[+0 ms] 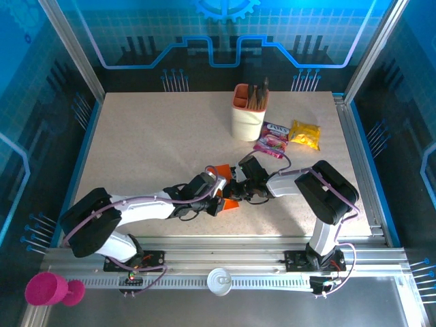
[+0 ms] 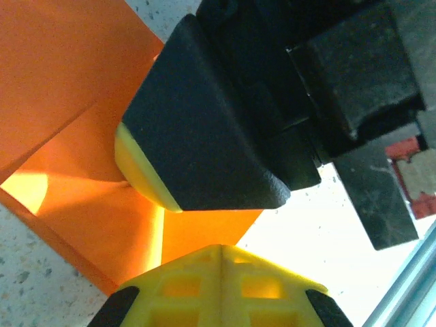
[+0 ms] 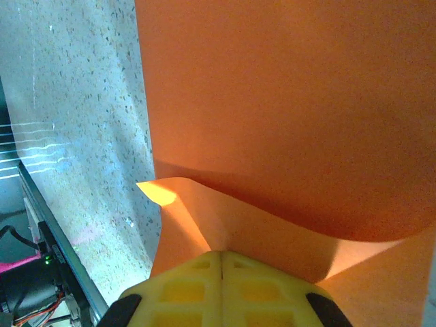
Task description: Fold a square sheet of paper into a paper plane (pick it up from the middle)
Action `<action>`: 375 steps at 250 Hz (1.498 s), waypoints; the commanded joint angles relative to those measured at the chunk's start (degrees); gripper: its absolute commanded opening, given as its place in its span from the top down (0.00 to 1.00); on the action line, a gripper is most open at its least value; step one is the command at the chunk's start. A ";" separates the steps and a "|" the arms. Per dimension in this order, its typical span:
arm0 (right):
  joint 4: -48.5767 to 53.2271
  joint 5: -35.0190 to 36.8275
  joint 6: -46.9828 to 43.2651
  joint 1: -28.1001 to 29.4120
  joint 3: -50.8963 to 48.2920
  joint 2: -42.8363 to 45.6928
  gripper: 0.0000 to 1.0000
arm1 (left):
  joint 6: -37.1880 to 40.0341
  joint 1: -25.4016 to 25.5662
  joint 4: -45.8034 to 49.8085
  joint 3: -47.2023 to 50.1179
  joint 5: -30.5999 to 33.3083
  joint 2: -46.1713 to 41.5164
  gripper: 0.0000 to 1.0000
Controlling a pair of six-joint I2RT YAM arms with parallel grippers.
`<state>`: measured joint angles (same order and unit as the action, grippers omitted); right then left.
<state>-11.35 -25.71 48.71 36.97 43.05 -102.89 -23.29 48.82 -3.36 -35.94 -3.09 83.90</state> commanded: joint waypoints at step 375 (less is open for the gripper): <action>13.05 0.24 -7.06 -11.50 9.23 -5.48 1.00 | -5.10 -0.70 -8.73 10.11 0.51 7.76 1.00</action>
<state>-2.31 -28.73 44.40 27.75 50.26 -106.39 -27.16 48.42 -18.79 -28.23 -1.43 89.10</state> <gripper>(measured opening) 0.055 0.046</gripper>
